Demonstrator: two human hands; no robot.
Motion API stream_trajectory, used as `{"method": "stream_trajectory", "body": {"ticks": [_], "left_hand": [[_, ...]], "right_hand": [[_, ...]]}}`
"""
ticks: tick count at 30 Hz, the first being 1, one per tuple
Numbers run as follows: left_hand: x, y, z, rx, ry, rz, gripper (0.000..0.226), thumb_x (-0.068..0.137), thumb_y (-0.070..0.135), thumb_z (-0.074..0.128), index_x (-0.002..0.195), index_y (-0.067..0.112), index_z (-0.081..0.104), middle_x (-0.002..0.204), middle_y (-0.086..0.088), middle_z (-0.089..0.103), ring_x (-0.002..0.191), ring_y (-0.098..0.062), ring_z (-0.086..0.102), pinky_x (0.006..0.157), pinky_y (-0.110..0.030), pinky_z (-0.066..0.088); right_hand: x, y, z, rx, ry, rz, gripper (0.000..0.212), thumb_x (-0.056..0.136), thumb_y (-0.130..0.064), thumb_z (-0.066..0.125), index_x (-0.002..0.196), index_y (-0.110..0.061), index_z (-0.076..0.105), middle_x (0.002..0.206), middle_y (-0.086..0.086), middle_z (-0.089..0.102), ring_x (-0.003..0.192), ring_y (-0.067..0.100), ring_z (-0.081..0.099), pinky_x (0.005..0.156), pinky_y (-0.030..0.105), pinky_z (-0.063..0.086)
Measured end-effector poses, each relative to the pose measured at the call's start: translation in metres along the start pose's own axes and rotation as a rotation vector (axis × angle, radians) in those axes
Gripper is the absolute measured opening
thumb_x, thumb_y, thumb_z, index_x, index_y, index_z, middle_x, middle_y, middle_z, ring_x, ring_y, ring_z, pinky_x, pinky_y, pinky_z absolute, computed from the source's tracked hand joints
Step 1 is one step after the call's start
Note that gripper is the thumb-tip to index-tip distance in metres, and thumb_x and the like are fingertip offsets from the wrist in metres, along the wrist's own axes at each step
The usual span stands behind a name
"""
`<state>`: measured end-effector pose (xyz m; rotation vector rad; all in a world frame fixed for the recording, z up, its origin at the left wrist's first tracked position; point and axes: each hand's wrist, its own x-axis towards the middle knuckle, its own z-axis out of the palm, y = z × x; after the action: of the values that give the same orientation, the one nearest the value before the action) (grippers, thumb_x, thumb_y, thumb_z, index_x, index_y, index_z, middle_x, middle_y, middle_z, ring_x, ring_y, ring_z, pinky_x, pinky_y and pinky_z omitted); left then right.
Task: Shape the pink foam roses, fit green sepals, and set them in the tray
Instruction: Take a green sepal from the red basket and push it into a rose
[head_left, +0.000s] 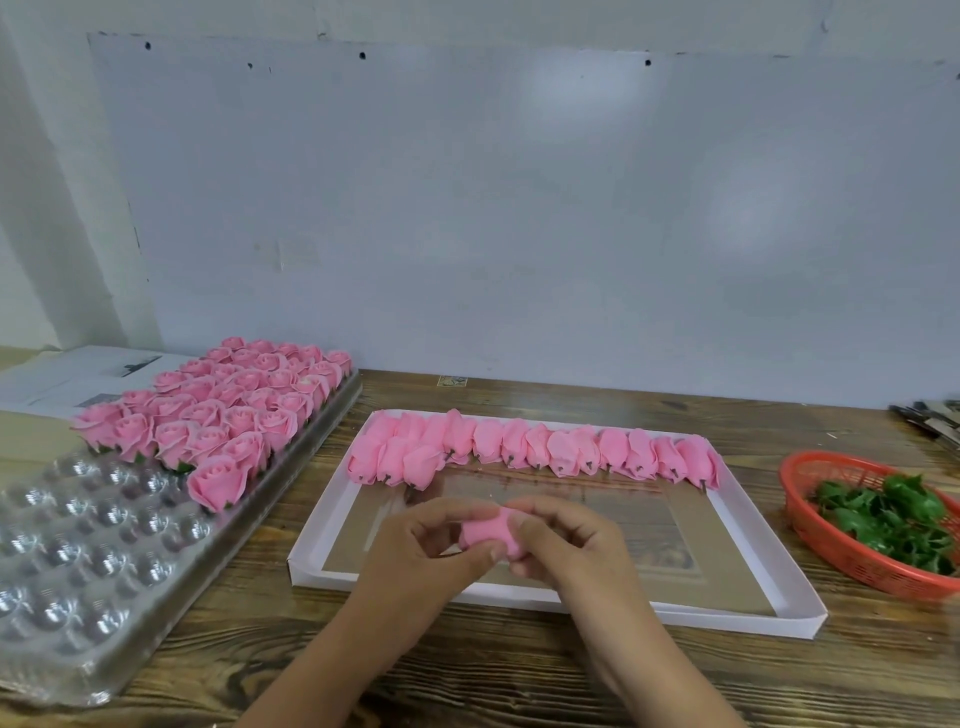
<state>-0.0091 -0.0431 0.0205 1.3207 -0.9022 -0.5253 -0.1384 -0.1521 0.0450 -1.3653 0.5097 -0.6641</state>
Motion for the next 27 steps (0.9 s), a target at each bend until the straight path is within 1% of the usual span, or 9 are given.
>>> {"method": "stream_trajectory", "body": {"ticks": [3, 6, 8, 11, 14, 16, 18, 21, 27], "left_hand": [[0.000, 0.003, 0.000, 0.008, 0.017, -0.024, 0.031, 0.071, 0.024, 0.090, 0.099, 0.033, 0.079, 0.099, 0.001, 0.078, 0.094, -0.016, 0.074, 0.077, -0.021, 0.057], [0.000, 0.005, 0.002, -0.009, 0.068, -0.060, 0.031, 0.065, 0.027, 0.085, 0.094, 0.034, 0.080, 0.096, 0.004, 0.078, 0.092, -0.012, 0.074, 0.075, -0.019, 0.056], [0.001, 0.005, 0.003, -0.020, 0.082, -0.074, 0.031, 0.063, 0.027, 0.085, 0.092, 0.035, 0.080, 0.097, 0.005, 0.078, 0.093, -0.011, 0.074, 0.075, -0.019, 0.057], [0.000, 0.007, 0.004, -0.025, 0.089, -0.078, 0.030, 0.064, 0.023, 0.085, 0.091, 0.035, 0.081, 0.096, 0.006, 0.078, 0.091, -0.010, 0.074, 0.074, -0.018, 0.056], [0.000, 0.008, 0.006, -0.022, 0.093, -0.090, 0.031, 0.066, 0.017, 0.086, 0.090, 0.035, 0.081, 0.095, 0.005, 0.078, 0.090, -0.011, 0.074, 0.073, -0.019, 0.057], [0.000, 0.008, 0.006, -0.030, 0.086, -0.093, 0.031, 0.063, 0.023, 0.085, 0.091, 0.035, 0.080, 0.095, 0.003, 0.079, 0.091, -0.012, 0.074, 0.074, -0.019, 0.057], [-0.001, 0.009, 0.006, -0.032, 0.077, -0.088, 0.031, 0.062, 0.026, 0.085, 0.092, 0.035, 0.080, 0.094, 0.003, 0.079, 0.091, -0.012, 0.074, 0.074, -0.018, 0.056], [-0.002, 0.008, 0.005, -0.021, 0.056, -0.086, 0.031, 0.064, 0.027, 0.085, 0.093, 0.036, 0.080, 0.095, 0.003, 0.079, 0.091, -0.013, 0.074, 0.074, -0.018, 0.056], [-0.003, 0.009, 0.005, 0.000, 0.065, -0.087, 0.030, 0.065, 0.028, 0.085, 0.093, 0.036, 0.080, 0.093, 0.003, 0.078, 0.088, -0.011, 0.074, 0.072, -0.017, 0.056]], "right_hand": [[0.001, -0.003, -0.002, -0.063, -0.030, 0.026, 0.012, 0.089, -0.012, 0.069, 0.097, -0.016, 0.077, 0.081, 0.007, 0.072, 0.068, 0.013, 0.066, 0.066, 0.024, 0.057], [0.007, -0.011, -0.020, -0.301, 0.022, -0.091, 0.014, 0.092, -0.021, 0.065, 0.102, -0.028, 0.072, 0.093, -0.006, 0.075, 0.085, 0.008, 0.069, 0.073, 0.025, 0.057], [0.016, -0.024, -0.048, -0.386, 0.170, -0.167, 0.014, 0.094, -0.020, 0.061, 0.100, -0.030, 0.070, 0.092, -0.009, 0.075, 0.086, 0.008, 0.068, 0.072, 0.026, 0.057], [0.030, -0.045, -0.117, -0.554, 0.432, -0.193, 0.020, 0.093, -0.011, 0.060, 0.096, -0.027, 0.070, 0.096, -0.004, 0.073, 0.089, 0.021, 0.068, 0.077, 0.028, 0.056], [0.047, -0.057, -0.197, -0.906, 0.726, -0.108, 0.029, 0.084, -0.009, 0.056, 0.109, -0.017, 0.069, 0.107, 0.008, 0.072, 0.095, 0.033, 0.068, 0.088, 0.045, 0.055], [0.057, -0.063, -0.241, -1.055, 0.839, 0.014, 0.028, 0.081, -0.005, 0.058, 0.107, -0.009, 0.069, 0.103, 0.016, 0.070, 0.095, 0.037, 0.065, 0.086, 0.050, 0.052], [0.066, -0.064, -0.274, -1.179, 0.773, 0.263, 0.015, 0.082, -0.010, 0.067, 0.095, -0.002, 0.069, 0.086, 0.018, 0.068, 0.080, 0.036, 0.064, 0.077, 0.046, 0.056], [0.074, -0.057, -0.298, -1.357, 0.523, 0.601, 0.036, 0.083, -0.035, 0.075, 0.099, -0.004, 0.070, 0.082, 0.011, 0.063, 0.076, 0.028, 0.062, 0.066, 0.035, 0.051], [0.081, -0.051, -0.299, -1.455, 0.419, 0.577, 0.042, 0.093, -0.048, 0.060, 0.107, -0.010, 0.072, 0.084, 0.005, 0.064, 0.080, 0.020, 0.063, 0.078, 0.033, 0.051]]}}
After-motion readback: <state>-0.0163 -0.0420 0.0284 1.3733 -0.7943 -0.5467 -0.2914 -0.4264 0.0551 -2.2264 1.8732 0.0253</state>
